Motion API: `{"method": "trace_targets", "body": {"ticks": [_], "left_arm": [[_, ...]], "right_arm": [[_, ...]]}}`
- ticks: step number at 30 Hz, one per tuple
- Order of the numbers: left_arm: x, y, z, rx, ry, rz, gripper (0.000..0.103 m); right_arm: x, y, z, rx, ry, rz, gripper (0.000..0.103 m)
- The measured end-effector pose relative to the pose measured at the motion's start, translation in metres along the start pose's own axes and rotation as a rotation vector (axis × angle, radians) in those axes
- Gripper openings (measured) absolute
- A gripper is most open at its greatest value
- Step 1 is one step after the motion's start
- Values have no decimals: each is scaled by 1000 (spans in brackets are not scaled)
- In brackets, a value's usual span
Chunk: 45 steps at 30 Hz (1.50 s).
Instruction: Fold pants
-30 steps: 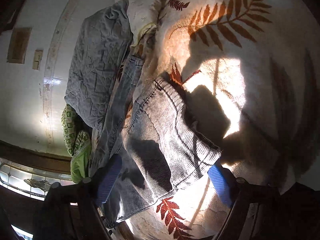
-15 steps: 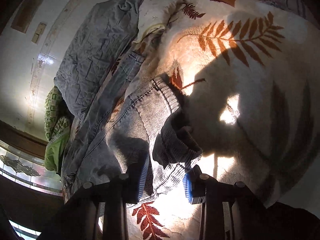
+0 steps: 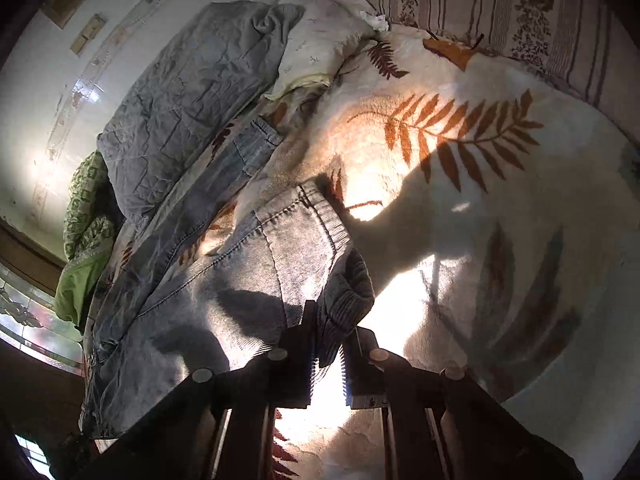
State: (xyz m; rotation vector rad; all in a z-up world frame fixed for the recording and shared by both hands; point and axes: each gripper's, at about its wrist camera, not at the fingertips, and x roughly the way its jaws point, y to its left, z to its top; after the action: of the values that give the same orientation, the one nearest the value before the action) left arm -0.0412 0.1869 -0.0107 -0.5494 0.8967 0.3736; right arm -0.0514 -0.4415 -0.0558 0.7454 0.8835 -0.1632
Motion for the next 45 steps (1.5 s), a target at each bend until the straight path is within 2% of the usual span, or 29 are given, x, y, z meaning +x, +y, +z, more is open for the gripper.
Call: {"method": "trace_targets", "body": {"ticks": [1,2,3,4,5,7,9,10,13,14,15,16,18,20,21,23,25,27,30,32,33,35,39,40,41,42,43,44,45], "left_arm": [[9,2,-2,-6,42,13,20],[12,7,-2,-28,60,24,25],[12,11,-2,-45,69,30,34],[9,13,-2,-47,67,37,41],[4,13,-1,-46,50,41,41],[-12,9,3,-27,-4,48,42],[-27,2,8,-11,-60,28,46],[-33,-3,11,5,-81,8,54],[-43,-26,14,86,-130,-35,62],[-42,-33,15,118,-132,-44,66],[-36,-40,15,142,-118,-38,74],[-27,-43,15,159,-93,-24,78],[2,-40,9,175,-1,28,78],[34,-29,5,163,145,91,77],[38,-23,5,137,156,89,73],[29,-19,10,107,109,57,71],[17,-24,20,119,50,32,71],[11,-33,35,141,6,18,71],[11,-40,60,140,-20,15,71],[17,-46,77,156,-27,17,71],[24,-48,85,163,-19,18,71],[43,-51,98,173,23,19,71],[74,-59,105,212,92,29,69],[79,-59,107,207,107,17,61],[85,-59,110,204,121,14,55],[90,-60,112,207,136,17,43],[95,-60,113,207,153,12,39],[100,-59,114,207,167,20,31],[104,-60,114,217,173,43,14]], "right_arm": [[4,-4,0,19,29,-21,17],[7,-5,2,20,54,-57,29],[5,-5,4,23,44,-90,41],[-2,-7,5,34,12,-104,48],[-9,-9,6,45,-22,-107,59],[-26,-9,9,52,-88,-121,60],[-37,-4,13,53,-112,-61,60],[-39,1,13,43,-104,-7,60],[-31,24,9,-20,-34,85,61],[-19,31,5,-27,-2,112,61],[-10,32,0,-24,34,114,61],[2,31,-4,-20,72,92,62],[27,22,-11,3,159,39,63],[22,20,-9,17,138,58,62],[20,23,-6,15,142,56,62],[11,32,5,-16,108,67,62],[6,41,20,-59,73,39,63],[12,46,39,-75,58,21,64],[34,50,68,-97,54,-15,64],[54,54,84,-110,84,1,64],[63,55,91,-123,85,-25,64],[79,55,100,-133,92,-76,64],[104,57,104,-170,150,-62,64],[107,60,104,-196,156,-71,63],[109,64,102,-232,149,-95,54],[111,66,101,-258,148,-123,40],[113,66,100,-274,153,-146,36],[113,66,100,-289,151,-159,30],[112,67,100,-305,143,-177,25]]}}
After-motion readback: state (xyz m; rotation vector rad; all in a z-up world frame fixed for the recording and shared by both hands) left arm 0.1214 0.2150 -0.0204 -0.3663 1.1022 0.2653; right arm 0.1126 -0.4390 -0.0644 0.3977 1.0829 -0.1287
